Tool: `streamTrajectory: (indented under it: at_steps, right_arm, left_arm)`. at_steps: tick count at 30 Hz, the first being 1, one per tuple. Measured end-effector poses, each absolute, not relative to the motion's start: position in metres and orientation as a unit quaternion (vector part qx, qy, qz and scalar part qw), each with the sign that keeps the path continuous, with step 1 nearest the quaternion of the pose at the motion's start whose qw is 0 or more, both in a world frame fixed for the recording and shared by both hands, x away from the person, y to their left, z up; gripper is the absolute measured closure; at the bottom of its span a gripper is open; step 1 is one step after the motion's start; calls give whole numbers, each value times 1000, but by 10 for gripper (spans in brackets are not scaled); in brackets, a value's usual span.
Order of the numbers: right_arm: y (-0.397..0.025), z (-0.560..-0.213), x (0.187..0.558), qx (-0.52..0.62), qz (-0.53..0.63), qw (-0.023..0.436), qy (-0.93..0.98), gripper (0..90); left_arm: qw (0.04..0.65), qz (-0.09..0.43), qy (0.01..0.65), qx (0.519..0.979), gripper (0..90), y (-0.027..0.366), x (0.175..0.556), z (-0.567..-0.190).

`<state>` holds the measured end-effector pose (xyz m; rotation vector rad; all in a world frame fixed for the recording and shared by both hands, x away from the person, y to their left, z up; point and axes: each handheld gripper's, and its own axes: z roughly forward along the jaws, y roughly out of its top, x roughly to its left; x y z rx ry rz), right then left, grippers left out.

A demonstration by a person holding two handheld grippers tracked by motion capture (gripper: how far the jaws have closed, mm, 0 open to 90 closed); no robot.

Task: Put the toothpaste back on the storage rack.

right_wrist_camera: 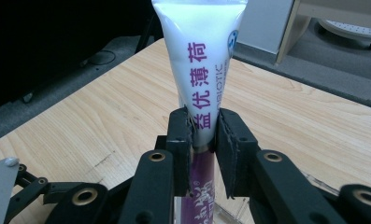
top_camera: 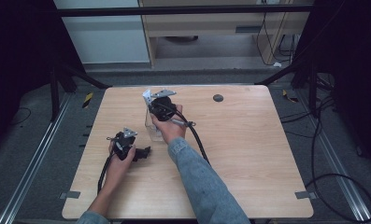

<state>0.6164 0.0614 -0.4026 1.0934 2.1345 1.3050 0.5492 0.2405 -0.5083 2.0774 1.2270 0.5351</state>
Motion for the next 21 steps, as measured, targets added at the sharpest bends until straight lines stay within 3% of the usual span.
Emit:
streamTrajectory:
  at_steps: [21]
  right_arm:
    - [47,-389,606,387,471,210,765,751]
  left_arm:
    - [329,205,469,793,0,240,549,-508]
